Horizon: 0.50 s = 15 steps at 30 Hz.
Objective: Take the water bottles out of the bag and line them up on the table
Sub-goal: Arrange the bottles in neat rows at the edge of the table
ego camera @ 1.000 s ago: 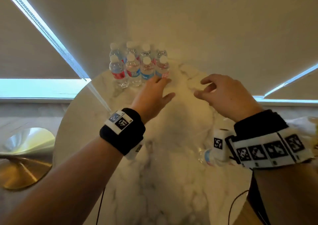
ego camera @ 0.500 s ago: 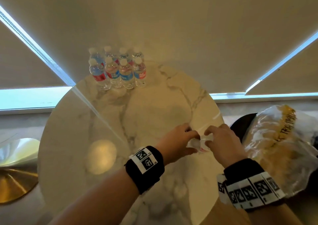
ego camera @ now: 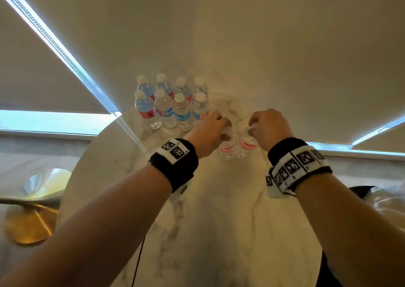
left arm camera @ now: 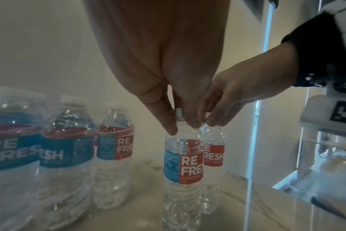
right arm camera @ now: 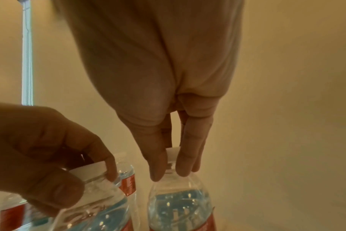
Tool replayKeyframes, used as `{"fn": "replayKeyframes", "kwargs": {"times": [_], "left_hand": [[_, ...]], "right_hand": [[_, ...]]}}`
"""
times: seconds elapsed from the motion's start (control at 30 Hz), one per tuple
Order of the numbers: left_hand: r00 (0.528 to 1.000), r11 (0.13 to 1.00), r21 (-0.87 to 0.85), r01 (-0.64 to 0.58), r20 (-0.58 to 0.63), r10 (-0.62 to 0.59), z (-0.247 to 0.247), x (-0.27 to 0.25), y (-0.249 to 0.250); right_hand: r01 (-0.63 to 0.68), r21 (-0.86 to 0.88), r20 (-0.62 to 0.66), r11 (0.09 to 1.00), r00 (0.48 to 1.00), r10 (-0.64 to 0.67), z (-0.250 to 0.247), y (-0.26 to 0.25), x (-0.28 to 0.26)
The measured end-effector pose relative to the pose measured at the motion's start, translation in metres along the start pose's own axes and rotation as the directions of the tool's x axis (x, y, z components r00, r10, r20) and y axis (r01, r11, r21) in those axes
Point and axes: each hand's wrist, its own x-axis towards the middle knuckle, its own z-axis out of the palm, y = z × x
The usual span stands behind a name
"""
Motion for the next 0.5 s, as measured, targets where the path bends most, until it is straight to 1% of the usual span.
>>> {"fn": "replayKeyframes", "kwargs": {"times": [0.1, 0.23, 0.43, 0.5], "left_hand": [[1.000, 0.999, 0.045, -0.007, -0.006, 0.007, -0.016, 0.034, -0.016], [1.000, 0.995, 0.100, 0.006, -0.005, -0.006, -0.028, 0.062, -0.027], [0.999, 0.979, 0.203, 0.037, -0.044, -0.028, -0.037, 0.086, -0.034], [0.998, 0.978, 0.202, 0.040, -0.049, -0.031, -0.039, 0.089, -0.032]], "right_hand": [[0.053, -0.013, -0.010, 0.999, 0.999, -0.053, -0.006, -0.021, 0.058], [0.095, 0.000, 0.003, 0.995, 0.995, -0.095, -0.015, -0.049, 0.112], [0.179, 0.054, 0.009, 0.982, 0.984, -0.180, -0.016, -0.078, 0.148], [0.194, 0.073, 0.001, 0.978, 0.981, -0.194, -0.015, -0.085, 0.153]]}}
